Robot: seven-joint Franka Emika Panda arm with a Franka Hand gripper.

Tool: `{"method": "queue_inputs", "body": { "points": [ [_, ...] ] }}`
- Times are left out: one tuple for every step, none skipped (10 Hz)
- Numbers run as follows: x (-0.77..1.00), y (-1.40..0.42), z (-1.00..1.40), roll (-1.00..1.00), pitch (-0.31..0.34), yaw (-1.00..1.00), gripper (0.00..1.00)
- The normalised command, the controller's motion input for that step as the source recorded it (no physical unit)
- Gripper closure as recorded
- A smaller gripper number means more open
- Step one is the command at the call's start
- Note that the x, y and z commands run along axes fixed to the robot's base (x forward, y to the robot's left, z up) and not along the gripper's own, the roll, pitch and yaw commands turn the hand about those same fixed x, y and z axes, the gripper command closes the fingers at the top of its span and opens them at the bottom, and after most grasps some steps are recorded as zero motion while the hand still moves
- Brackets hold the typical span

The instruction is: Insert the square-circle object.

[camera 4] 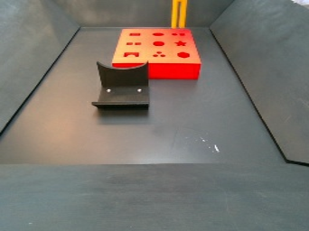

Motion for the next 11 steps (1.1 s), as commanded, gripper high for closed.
{"method": "queue_inputs", "body": {
  "points": [
    [0.0, 0.0, 0.0, 0.0, 0.067, -0.93, 1.0],
    [0.08, 0.0, 0.0, -0.07, 0.007, -0.97, 1.0],
    [0.0, -0.03, -0.01, 0.0, -0.006, 0.0, 1.0],
    [0.02, 0.02, -0.06, -0.15, 0.0, -0.03, 1.0],
    [0.14, 0.26, 0.0, -0.5, -0.024, 0.09, 1.0],
    [0.14, 0.16, 0.02, -0.5, -0.05, 0.21, 1.0],
    [0.0, 0.19, 0.0, -0.45, -0.101, 0.21, 1.0],
    [-0.05, 0.0, -0.05, -0.27, -0.117, 0.16, 1.0],
    [-0.11, 0.0, -0.08, -0.18, -0.136, 0.11, 1.0],
    [-0.37, -0.11, -0.41, 0.07, -0.146, 0.09, 1.0],
    [-0.35, -0.04, -0.39, 0.15, -0.073, 0.23, 1.0]
  ]
}}
